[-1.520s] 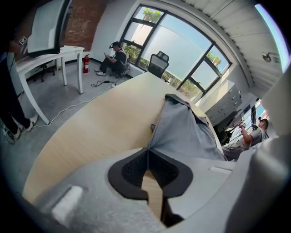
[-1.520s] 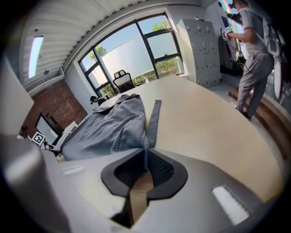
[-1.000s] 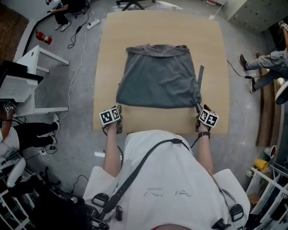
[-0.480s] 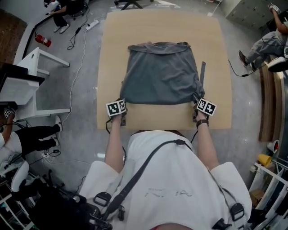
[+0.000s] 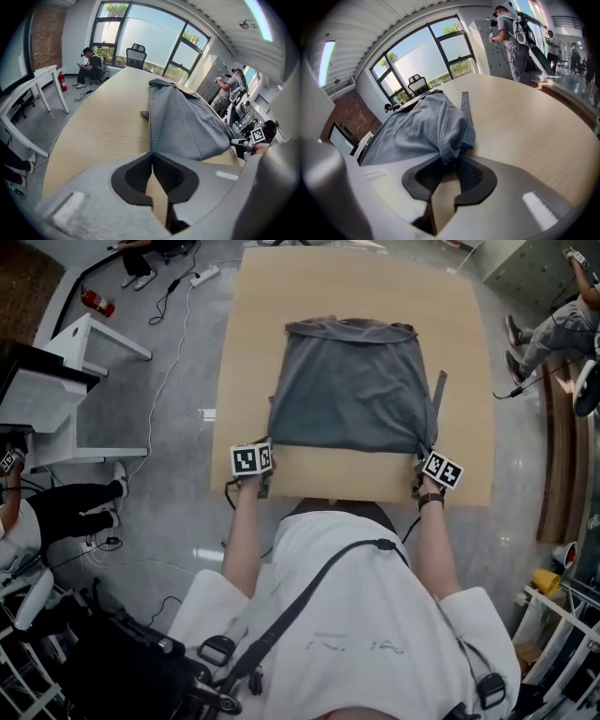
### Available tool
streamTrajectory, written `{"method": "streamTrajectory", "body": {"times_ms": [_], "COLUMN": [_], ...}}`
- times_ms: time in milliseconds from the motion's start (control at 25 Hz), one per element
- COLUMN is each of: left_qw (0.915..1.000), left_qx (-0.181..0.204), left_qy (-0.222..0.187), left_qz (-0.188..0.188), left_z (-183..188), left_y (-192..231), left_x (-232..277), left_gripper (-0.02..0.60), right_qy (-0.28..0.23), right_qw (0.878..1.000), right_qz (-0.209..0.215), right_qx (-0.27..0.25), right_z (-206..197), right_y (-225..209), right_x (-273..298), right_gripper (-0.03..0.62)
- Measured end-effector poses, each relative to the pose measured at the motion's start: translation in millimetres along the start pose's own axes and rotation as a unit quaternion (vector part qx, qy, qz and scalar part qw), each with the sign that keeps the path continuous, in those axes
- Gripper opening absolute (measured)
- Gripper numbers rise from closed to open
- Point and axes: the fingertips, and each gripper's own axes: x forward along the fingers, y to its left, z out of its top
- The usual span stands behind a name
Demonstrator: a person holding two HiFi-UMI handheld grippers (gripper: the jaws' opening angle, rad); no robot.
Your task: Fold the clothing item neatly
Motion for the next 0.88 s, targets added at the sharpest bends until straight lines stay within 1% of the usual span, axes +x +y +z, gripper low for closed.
{"method": "streamTrajectory", "body": {"times_ms": [120,200,280,440,520,600,640,720,760,800,880], "left_qw": [0.9999,0.9997,0.9996,0.9986,0.9981,0.9973,0.9965,0.9945,0.9931,0.9915,0.9896], "left_qx": [-0.012,-0.017,-0.020,-0.046,-0.042,-0.028,-0.026,-0.040,-0.048,-0.052,-0.046], "left_qy": [-0.007,-0.015,-0.019,-0.013,-0.012,-0.031,-0.043,-0.064,-0.076,-0.088,-0.107], "left_qz": [0.001,0.000,0.002,0.024,0.044,0.061,0.066,0.072,0.076,0.080,0.085], "left_z": [-19,-30,-45,-89,-110,-119,-121,-121,-120,-117,-115], "left_y": [6,6,3,-3,-5,-5,-5,-5,-6,-7,-13], "left_x": [-21,-35,-47,-65,-73,-78,-80,-92,-100,-111,-131], "left_gripper": [0.014,0.012,0.012,0.014,0.014,0.019,0.028,0.068,0.069,0.069,0.067], "right_qy": [0.001,-0.008,-0.014,-0.003,-0.001,-0.006,-0.009,-0.018,-0.025,-0.035,-0.058], "right_qw": [1.000,1.000,0.999,0.999,0.998,0.997,0.995,0.992,0.991,0.990,0.988], "right_qz": [0.007,0.019,0.031,0.045,0.052,0.063,0.066,0.065,0.065,0.067,0.071], "right_qx": [-0.008,-0.001,-0.008,-0.030,-0.036,-0.055,-0.071,-0.103,-0.112,-0.116,-0.122], "right_z": [-21,-30,-38,-72,-90,-98,-97,-90,-86,-83,-79], "right_y": [4,5,1,-9,-14,-16,-15,-13,-9,-6,4], "right_x": [-14,-27,-42,-66,-77,-83,-87,-96,-103,-110,-131], "right_gripper": [0.071,0.067,0.066,0.061,0.061,0.067,0.083,0.133,0.158,0.169,0.172]}}
